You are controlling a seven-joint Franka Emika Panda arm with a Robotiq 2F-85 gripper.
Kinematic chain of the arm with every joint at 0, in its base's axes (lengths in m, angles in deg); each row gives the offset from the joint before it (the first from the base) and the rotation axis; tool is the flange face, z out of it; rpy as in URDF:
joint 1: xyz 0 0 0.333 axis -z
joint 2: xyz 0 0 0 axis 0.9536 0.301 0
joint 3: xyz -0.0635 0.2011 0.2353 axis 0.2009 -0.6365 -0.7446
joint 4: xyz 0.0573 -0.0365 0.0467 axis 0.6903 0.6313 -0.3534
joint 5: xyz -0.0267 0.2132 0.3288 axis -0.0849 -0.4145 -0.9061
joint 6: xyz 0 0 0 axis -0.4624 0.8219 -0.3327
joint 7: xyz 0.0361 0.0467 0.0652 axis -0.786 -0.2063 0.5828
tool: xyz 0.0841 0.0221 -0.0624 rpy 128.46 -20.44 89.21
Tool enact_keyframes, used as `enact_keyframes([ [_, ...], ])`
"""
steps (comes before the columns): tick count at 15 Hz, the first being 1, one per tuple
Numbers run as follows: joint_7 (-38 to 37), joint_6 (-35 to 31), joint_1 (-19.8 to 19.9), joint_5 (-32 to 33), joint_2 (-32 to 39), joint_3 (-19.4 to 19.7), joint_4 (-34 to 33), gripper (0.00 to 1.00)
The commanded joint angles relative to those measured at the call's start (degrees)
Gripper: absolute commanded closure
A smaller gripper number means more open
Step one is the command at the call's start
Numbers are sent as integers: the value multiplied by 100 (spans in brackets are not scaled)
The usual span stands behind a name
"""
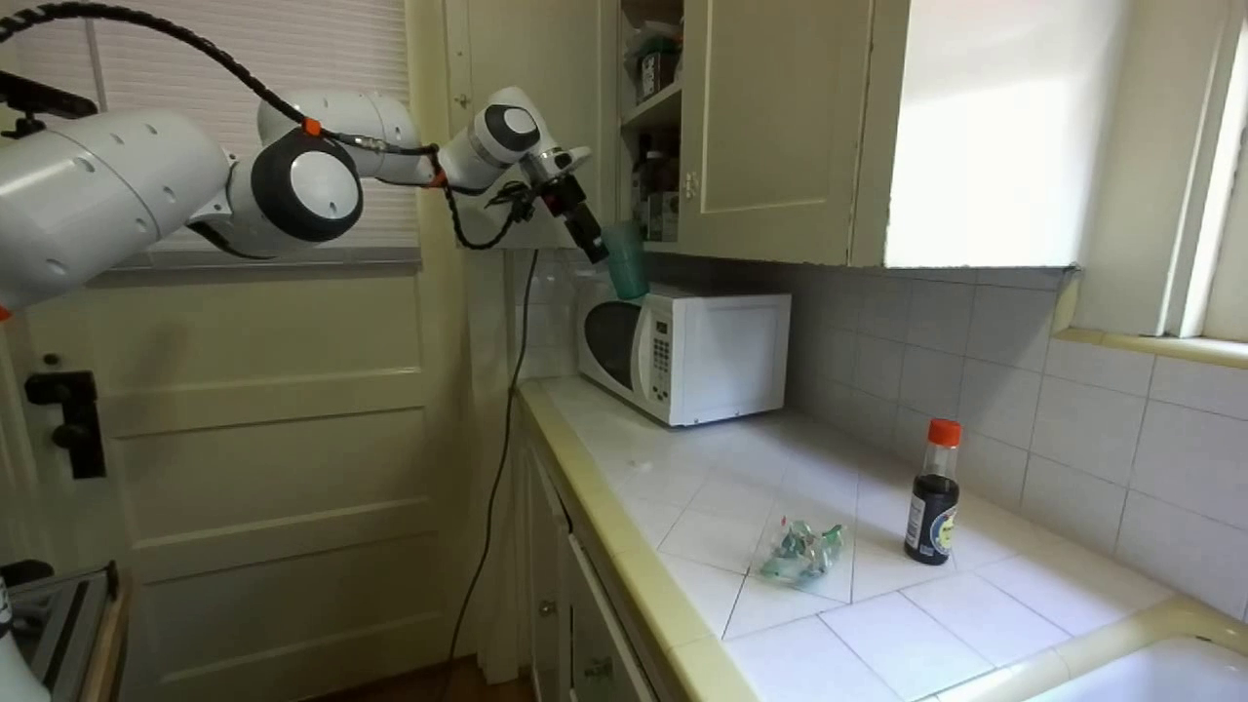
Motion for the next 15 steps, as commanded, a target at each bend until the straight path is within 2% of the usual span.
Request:
enact_keyframes([
  [1,-58,432,71,54,34,-10,7,0],
  [3,-70,601,133,56,64,-5,33,0],
  [4,-78,581,160,71,89,3,46,25],
  [5,-101,536,168,113,130,30,48,26],
  [13,-196,529,77,513,193,306,72,89],
  [15,-171,575,57,612,203,365,75,99],
])
